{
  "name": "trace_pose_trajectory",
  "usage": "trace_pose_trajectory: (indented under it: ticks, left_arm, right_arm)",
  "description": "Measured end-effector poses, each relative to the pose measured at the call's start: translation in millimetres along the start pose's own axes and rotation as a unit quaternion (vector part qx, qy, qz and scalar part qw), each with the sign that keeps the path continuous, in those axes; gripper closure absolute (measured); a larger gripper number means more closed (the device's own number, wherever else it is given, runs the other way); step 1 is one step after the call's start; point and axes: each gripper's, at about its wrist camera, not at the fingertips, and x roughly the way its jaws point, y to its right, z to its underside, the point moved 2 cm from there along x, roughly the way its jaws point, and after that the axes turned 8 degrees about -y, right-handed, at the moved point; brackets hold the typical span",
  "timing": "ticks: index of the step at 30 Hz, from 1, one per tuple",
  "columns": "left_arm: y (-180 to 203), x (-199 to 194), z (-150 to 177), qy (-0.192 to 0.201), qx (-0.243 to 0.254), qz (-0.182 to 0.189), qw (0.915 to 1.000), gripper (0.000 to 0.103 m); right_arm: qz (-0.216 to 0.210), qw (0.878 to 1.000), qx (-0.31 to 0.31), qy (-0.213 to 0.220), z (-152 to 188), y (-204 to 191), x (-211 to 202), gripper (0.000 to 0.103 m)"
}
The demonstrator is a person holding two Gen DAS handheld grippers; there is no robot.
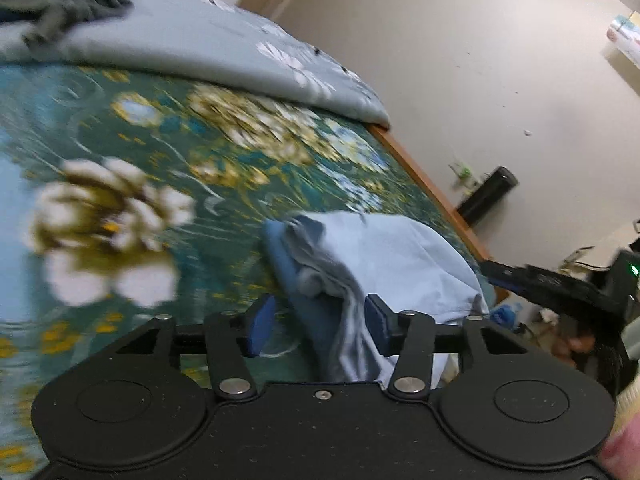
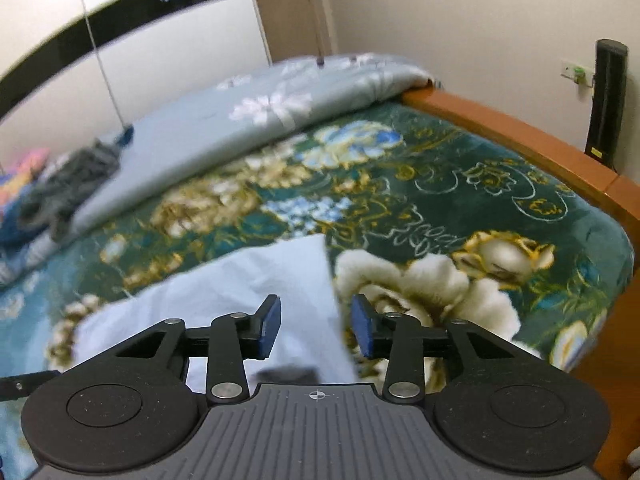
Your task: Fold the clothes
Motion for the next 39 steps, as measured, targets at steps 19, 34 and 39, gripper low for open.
trace_pose_trajectory:
  ticks: [19, 34, 39]
  left_arm:
    - [-87.1, -224.8, 85.3, 0.083, 0.062, -0.217, 0.9707, 0.005]
    - [-170.4, -327.3, 161.4, 0.110, -0.001, -0.318, 0.9416, 0.002]
    - [-183.0, -348.8, 176.0, 0.121, -0.015, -0.333, 0.9351, 0.002]
  right_arm:
    - [-0.022, 0.999, -0.018, 0.016, 128.2, -176.4, -82.2, 0.021]
    - [-0.085, 0.991, -0.097, -0.022, 192.8, -332.6, -80.5, 0.000]
    - [-0.101, 0.987, -0.124, -0.032, 204.5, -377.3, -78.7, 0.000]
